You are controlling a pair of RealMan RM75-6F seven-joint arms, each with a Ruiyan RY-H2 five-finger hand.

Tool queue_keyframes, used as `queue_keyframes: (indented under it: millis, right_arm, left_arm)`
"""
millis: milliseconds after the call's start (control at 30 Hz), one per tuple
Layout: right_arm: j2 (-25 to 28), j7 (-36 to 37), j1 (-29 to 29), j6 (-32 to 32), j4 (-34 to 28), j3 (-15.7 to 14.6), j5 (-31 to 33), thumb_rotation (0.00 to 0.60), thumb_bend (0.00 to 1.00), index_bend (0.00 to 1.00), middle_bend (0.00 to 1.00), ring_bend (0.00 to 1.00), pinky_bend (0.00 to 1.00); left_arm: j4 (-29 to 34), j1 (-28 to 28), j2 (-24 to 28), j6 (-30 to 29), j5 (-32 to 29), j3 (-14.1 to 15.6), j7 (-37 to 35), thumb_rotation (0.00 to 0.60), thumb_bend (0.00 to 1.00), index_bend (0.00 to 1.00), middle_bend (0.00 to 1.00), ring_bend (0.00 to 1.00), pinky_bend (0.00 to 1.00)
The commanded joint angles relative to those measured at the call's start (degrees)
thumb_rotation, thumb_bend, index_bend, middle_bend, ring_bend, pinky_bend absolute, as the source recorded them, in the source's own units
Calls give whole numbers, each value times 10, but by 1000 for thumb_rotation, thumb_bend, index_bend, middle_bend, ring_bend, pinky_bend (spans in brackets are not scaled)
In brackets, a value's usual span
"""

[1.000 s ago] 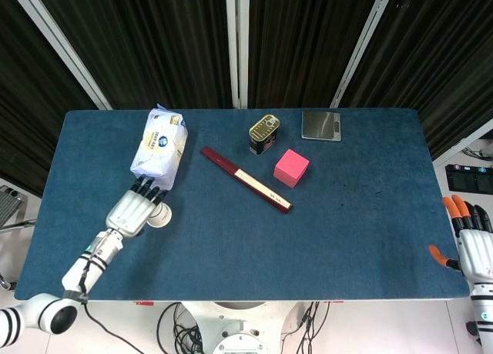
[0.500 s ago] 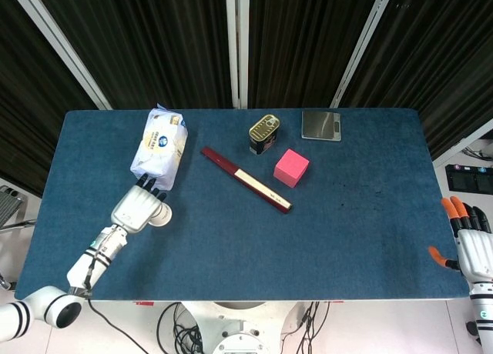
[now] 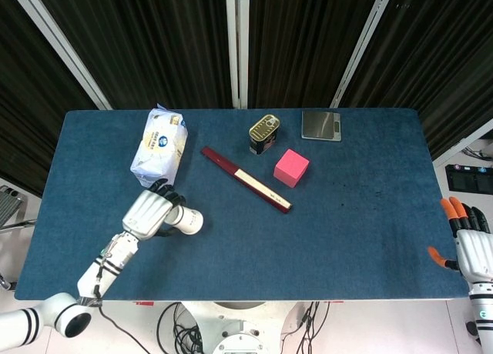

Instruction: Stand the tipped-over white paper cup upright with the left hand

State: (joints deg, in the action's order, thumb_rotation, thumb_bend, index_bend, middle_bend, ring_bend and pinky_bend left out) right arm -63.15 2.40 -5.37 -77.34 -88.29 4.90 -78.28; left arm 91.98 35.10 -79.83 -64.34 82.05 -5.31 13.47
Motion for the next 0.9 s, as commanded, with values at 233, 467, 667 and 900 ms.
queue_keyframes:
  millis: [233, 467, 667, 900]
  right_arm:
    - [4, -2, 2, -5, -3, 0, -1, 600, 174, 0, 0, 0, 0]
    - [5, -3, 3, -2, -6, -2, 1, 600, 173, 0, 0, 0, 0]
    - [7, -1, 4, -3, -5, -1, 3, 600, 174, 0, 0, 0, 0]
    - [5, 1, 2, 0, -3, 0, 4, 600, 174, 0, 0, 0, 0]
  left_arm:
    - [-156, -40, -154, -55, 23, 0, -373, 600, 251, 455, 511, 261, 201]
    - [-231, -47, -205, -58, 20, -1, -446, 600, 250, 442, 503, 256, 196]
    - [-273, -46, -223, -57, 32, 3, -482, 600, 250, 435, 496, 236, 181]
    - [-298, -37, -219, -49, 64, 26, -496, 600, 235, 263, 294, 71, 89]
